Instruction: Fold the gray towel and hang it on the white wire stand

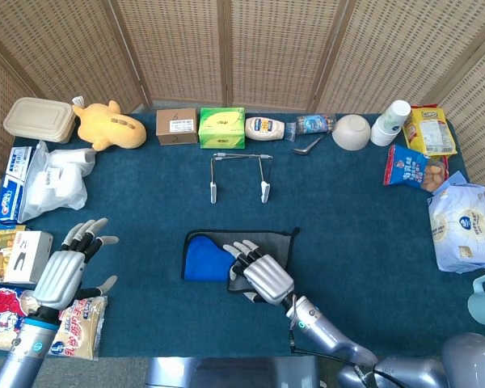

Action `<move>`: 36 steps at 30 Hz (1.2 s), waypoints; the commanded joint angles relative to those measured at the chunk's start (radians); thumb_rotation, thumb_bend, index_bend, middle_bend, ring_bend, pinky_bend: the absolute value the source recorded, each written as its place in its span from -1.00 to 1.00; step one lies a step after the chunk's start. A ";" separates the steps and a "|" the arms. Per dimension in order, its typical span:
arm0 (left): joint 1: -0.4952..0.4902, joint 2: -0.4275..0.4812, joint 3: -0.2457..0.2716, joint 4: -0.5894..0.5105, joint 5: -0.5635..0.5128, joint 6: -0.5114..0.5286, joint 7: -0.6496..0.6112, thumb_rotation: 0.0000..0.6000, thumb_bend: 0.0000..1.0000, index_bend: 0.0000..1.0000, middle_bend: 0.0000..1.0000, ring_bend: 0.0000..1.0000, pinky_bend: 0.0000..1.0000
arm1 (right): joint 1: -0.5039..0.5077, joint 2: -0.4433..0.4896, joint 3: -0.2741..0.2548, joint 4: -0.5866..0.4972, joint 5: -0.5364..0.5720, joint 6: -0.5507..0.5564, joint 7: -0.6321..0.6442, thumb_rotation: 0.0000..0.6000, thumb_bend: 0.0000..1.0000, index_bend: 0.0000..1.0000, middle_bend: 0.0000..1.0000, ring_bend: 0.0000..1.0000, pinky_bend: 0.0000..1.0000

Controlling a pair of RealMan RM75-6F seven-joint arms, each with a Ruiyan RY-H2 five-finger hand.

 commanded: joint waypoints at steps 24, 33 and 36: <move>0.007 -0.009 -0.006 0.000 -0.001 0.016 0.002 1.00 -0.32 -0.51 -0.87 -1.00 -1.00 | -0.056 0.102 0.030 -0.084 0.080 0.034 0.182 1.00 -0.17 0.23 -0.79 -1.00 -1.00; 0.007 -0.011 -0.006 -0.003 0.001 0.016 0.007 1.00 -0.32 -0.52 -0.88 -1.00 -1.00 | -0.058 0.149 0.069 -0.097 0.148 0.001 0.254 1.00 -0.17 0.22 -0.79 -1.00 -1.00; 0.007 -0.012 -0.005 -0.005 0.002 0.016 0.010 1.00 -0.32 -0.52 -0.88 -1.00 -1.00 | -0.053 0.154 0.076 -0.092 0.164 -0.021 0.278 1.00 -0.17 0.22 -0.79 -1.00 -1.00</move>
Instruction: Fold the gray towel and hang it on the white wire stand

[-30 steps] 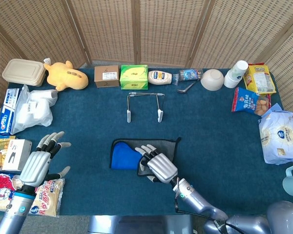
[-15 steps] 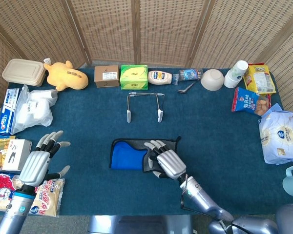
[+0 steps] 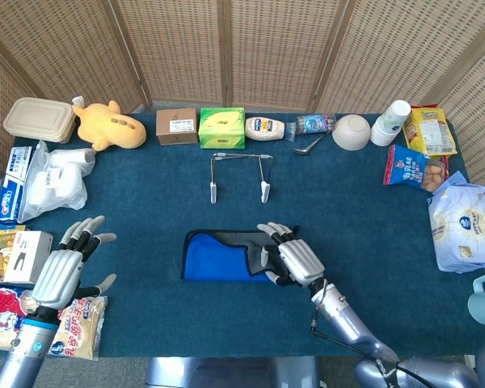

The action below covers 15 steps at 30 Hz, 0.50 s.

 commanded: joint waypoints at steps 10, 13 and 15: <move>0.006 0.002 0.000 -0.006 0.004 0.012 0.004 1.00 -0.32 -0.54 -0.89 -1.00 -1.00 | 0.051 0.000 0.046 0.069 0.037 -0.082 0.057 1.00 -0.17 0.22 -0.79 -1.00 -1.00; 0.009 0.001 0.001 -0.006 0.006 0.016 0.006 1.00 -0.32 -0.55 -0.89 -1.00 -1.00 | 0.071 -0.003 0.054 0.094 0.031 -0.100 0.066 1.00 -0.18 0.21 -0.79 -1.00 -1.00; 0.011 0.002 0.002 -0.007 0.006 0.017 0.007 1.00 -0.32 -0.55 -0.89 -1.00 -1.00 | 0.081 -0.004 0.057 0.108 0.026 -0.109 0.071 1.00 -0.18 0.21 -0.79 -1.00 -1.00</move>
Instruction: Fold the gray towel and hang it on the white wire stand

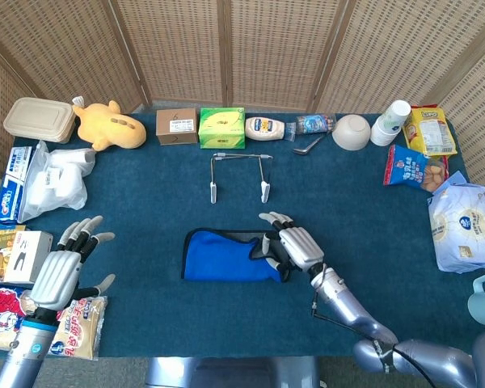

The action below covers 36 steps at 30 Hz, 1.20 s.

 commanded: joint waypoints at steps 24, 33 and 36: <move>0.016 0.010 0.007 -0.018 0.012 0.019 0.017 1.00 -0.32 -0.55 -0.90 -1.00 -1.00 | 0.099 -0.012 0.015 0.186 -0.048 -0.072 0.087 1.00 -0.22 0.17 -0.79 -1.00 -1.00; 0.019 0.009 0.007 -0.020 0.015 0.021 0.017 1.00 -0.32 -0.56 -0.91 -1.00 -1.00 | 0.112 0.001 -0.010 0.228 -0.071 -0.088 0.100 1.00 -0.22 -0.40 -0.88 -1.00 -1.00; 0.017 0.007 0.005 -0.021 0.017 0.020 0.017 1.00 -0.32 -0.57 -0.91 -1.00 -1.00 | 0.112 0.019 -0.020 0.226 -0.080 -0.088 0.098 1.00 -0.22 -0.52 -0.91 -1.00 -1.00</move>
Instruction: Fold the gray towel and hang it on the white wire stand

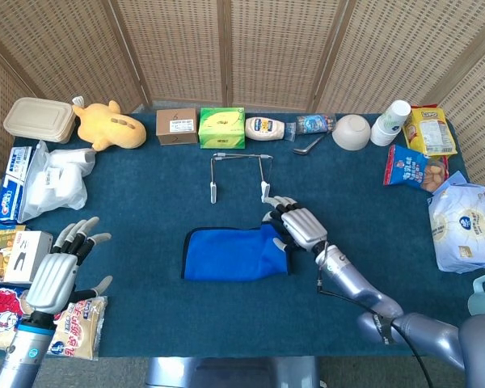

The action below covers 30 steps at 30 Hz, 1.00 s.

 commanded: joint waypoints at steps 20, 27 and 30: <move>-0.007 -0.010 -0.010 0.013 0.002 -0.006 -0.003 1.00 -0.32 -0.59 -0.92 -1.00 -1.00 | -0.082 0.203 -0.070 -0.290 0.010 0.053 -0.097 1.00 -0.22 -0.60 -0.92 -1.00 -1.00; -0.014 -0.013 -0.014 0.016 -0.006 -0.017 -0.003 1.00 -0.32 -0.59 -0.92 -1.00 -1.00 | -0.089 0.216 -0.090 -0.378 0.024 0.043 -0.176 1.00 -0.22 -0.61 -0.91 -1.00 -1.00; -0.016 -0.011 -0.018 0.016 -0.009 -0.017 -0.002 1.00 -0.32 -0.59 -0.92 -1.00 -1.00 | -0.089 0.210 -0.097 -0.398 0.025 0.041 -0.203 1.00 -0.23 -0.62 -0.91 -1.00 -1.00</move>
